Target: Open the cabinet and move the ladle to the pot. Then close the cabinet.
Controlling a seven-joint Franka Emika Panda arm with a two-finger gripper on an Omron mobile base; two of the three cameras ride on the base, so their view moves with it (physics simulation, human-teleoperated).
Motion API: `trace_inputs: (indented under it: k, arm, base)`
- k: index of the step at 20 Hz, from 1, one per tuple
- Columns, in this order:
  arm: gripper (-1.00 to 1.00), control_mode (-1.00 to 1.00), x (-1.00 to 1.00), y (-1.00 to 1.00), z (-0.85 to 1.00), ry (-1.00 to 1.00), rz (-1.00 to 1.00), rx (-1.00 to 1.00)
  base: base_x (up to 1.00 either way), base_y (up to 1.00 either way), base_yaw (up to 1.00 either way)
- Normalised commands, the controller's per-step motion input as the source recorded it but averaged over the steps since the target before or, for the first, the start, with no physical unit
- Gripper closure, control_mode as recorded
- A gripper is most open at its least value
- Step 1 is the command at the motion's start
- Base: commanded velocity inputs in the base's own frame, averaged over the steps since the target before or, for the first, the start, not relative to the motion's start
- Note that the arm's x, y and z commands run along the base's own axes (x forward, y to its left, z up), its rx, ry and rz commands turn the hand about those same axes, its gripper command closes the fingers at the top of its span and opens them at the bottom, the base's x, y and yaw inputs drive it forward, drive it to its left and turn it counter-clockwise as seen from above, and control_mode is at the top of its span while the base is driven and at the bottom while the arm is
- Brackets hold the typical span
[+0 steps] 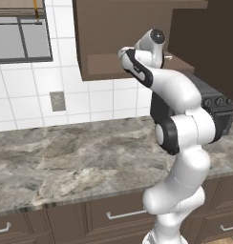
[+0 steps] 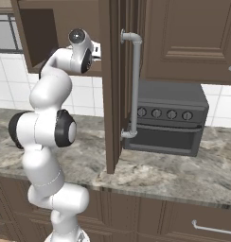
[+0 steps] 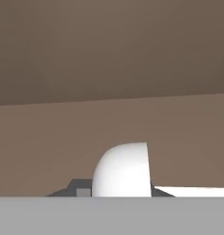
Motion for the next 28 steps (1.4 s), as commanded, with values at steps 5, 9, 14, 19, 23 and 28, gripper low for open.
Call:
trace_inputs:
  k: [5,9,14,19,23,28]
  arm:
    - [1.00,-1.00,0.00,0.00,-0.01,-0.02,0.00,0.00]
    - [1.00,-1.00,-0.02,0.00,0.00,0.00,0.00,0.00]
    - [1.00,-1.00,-0.20,0.03,0.06,-0.01,0.00,0.00]
    - [1.00,-1.00,-0.46,0.20,0.16,-0.03,0.00,0.00]
    - [1.00,-1.00,-0.84,0.38,0.16,-0.09,0.00,0.00]
    - [1.00,-1.00,-0.99,0.33,0.08,-0.23,0.00,0.00]
  base:
    - [0.00,0.00,0.00]
    - [0.00,0.00,0.00]
    - [0.00,0.00,0.00]
    - [0.00,0.00,0.00]
    - [0.00,0.00,0.00]
    - [0.00,0.00,0.00]
